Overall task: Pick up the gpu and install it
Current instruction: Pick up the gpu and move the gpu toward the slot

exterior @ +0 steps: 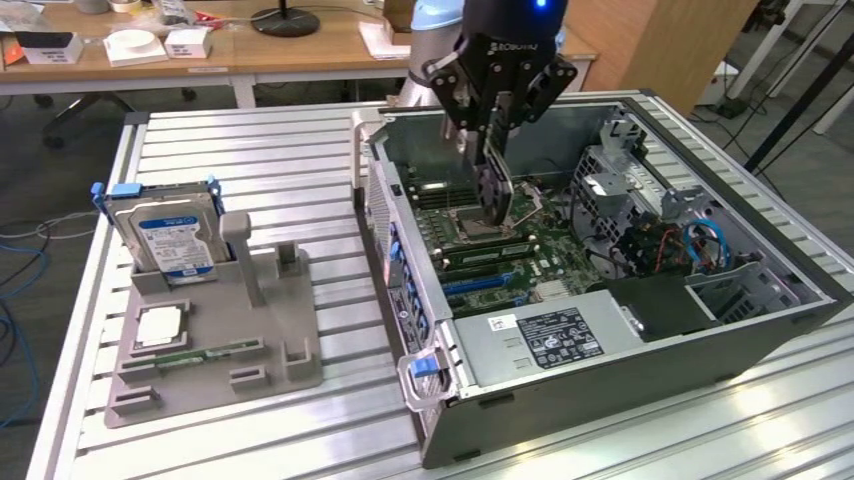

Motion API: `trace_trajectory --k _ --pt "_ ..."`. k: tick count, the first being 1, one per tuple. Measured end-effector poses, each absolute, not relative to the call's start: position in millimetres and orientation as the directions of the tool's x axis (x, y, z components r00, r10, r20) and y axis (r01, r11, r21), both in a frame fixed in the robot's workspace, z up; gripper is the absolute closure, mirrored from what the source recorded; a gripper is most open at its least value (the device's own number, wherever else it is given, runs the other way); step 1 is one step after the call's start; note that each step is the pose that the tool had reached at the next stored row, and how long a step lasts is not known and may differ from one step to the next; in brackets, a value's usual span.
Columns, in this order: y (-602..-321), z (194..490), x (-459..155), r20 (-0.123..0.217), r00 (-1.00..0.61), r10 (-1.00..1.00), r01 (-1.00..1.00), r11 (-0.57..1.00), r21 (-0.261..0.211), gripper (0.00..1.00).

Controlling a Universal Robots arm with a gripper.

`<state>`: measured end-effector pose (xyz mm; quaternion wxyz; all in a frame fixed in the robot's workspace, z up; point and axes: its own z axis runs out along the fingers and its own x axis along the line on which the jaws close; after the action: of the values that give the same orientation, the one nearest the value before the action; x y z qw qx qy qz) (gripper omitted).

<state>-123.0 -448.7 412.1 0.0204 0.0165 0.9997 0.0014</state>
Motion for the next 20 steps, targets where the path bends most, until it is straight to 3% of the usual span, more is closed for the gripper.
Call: trace_trajectory --k 20 --pt "-449 412 -85 -0.041 -0.999 0.033 0.033 0.999 0.003 0.74"
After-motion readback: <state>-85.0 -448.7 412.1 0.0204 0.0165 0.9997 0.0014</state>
